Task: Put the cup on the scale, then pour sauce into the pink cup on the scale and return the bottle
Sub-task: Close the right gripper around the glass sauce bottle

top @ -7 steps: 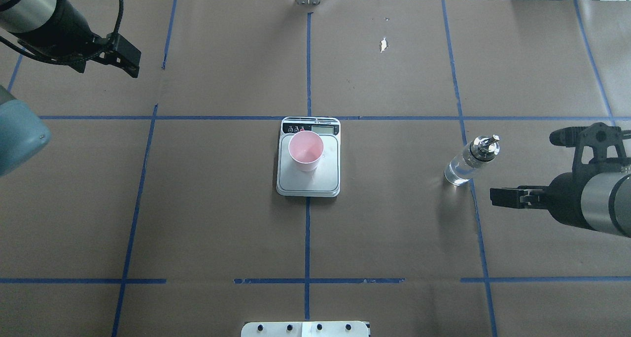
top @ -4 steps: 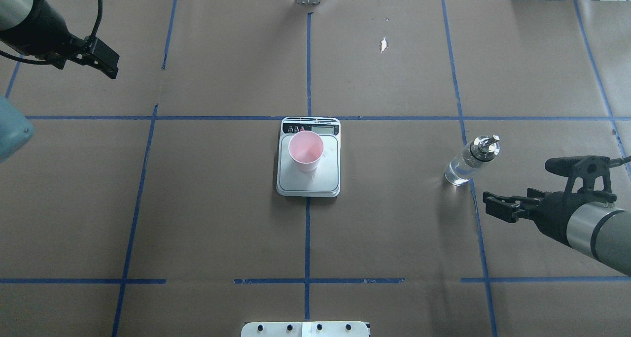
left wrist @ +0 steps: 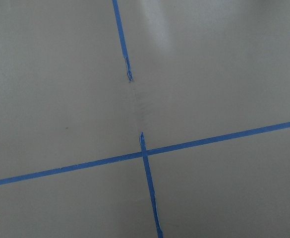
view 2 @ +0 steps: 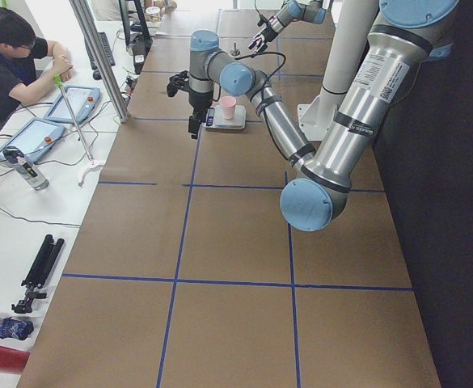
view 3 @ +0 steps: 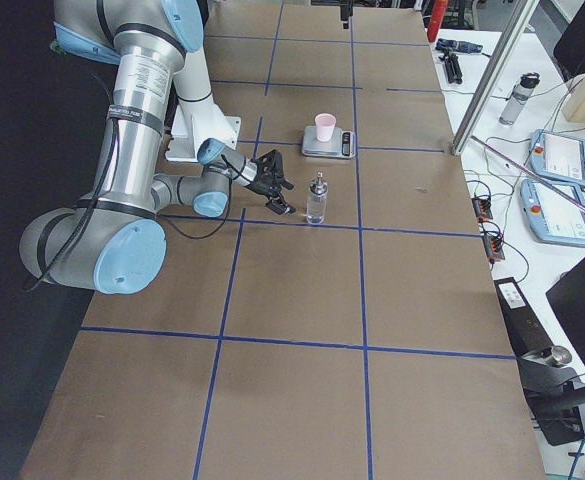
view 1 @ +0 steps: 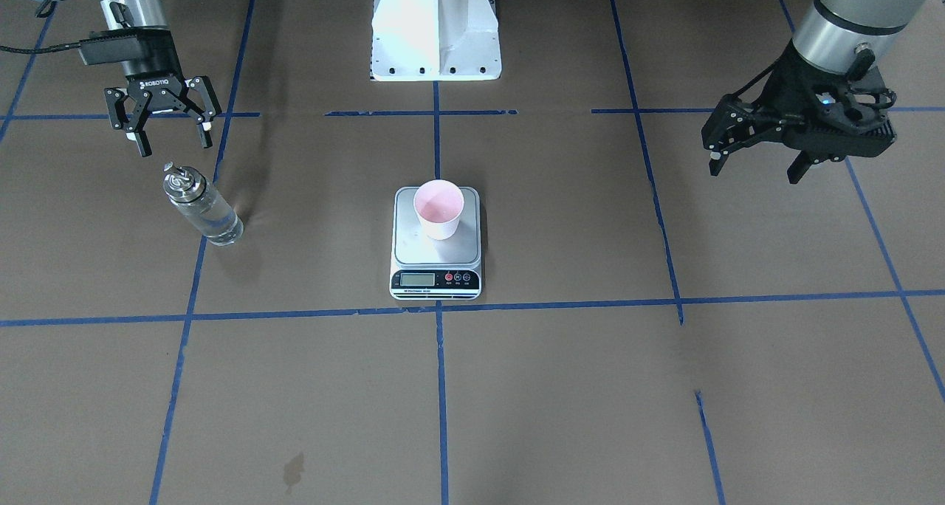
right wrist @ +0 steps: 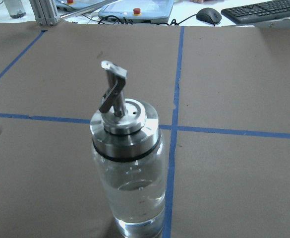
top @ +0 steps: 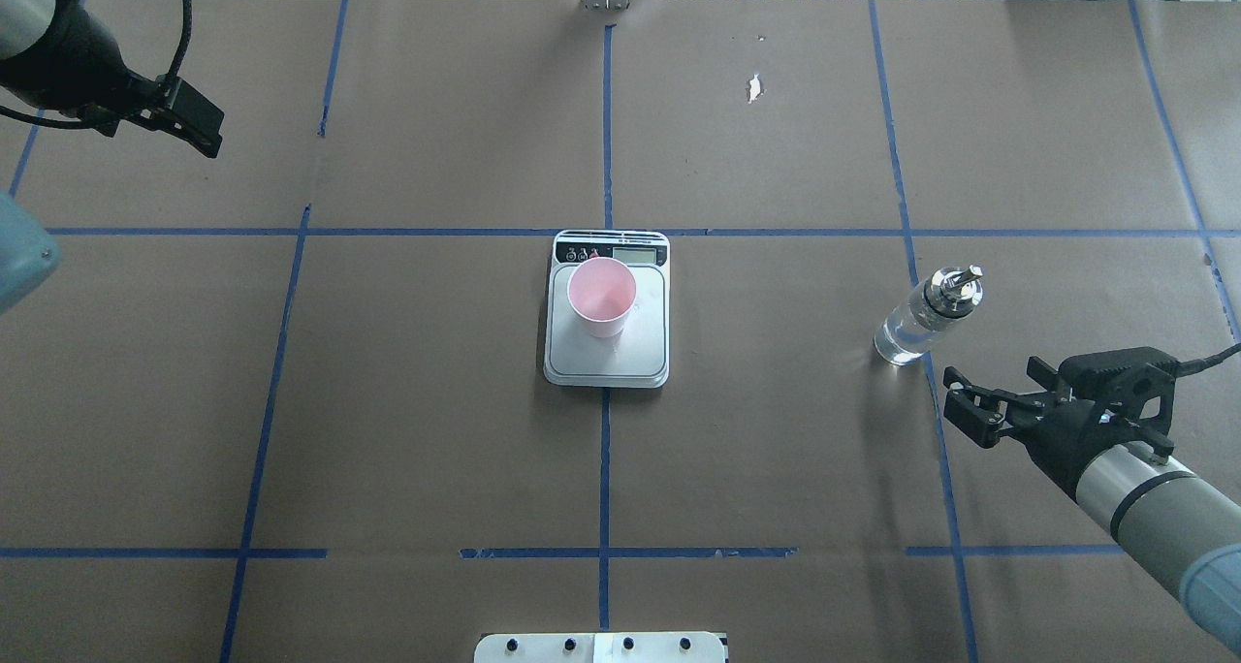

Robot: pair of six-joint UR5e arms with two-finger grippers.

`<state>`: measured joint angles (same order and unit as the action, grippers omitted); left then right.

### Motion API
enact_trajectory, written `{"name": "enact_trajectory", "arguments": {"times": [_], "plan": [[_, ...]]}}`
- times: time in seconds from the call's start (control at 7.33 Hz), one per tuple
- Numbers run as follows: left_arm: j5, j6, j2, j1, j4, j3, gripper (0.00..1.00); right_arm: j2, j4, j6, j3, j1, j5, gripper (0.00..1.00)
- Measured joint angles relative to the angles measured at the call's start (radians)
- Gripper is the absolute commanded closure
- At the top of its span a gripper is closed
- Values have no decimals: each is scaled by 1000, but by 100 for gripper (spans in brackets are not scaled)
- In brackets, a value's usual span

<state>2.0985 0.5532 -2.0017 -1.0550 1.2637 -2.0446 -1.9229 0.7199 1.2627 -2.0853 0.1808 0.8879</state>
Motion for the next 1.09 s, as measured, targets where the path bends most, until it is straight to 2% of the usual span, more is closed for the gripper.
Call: {"name": "enact_trajectory", "arguments": {"times": [0.14,0.68,1.09], "plan": [[0,-1,1,0,0,1,0,14,-13,-2,18,-18,-38,0],[-1,-3,7,0,0,11,0,101,-21,-67,103,-35,-92,0],[-1,-3,7,0,2,22,0,120,-26,-103,145,-29,-121,0]]}}
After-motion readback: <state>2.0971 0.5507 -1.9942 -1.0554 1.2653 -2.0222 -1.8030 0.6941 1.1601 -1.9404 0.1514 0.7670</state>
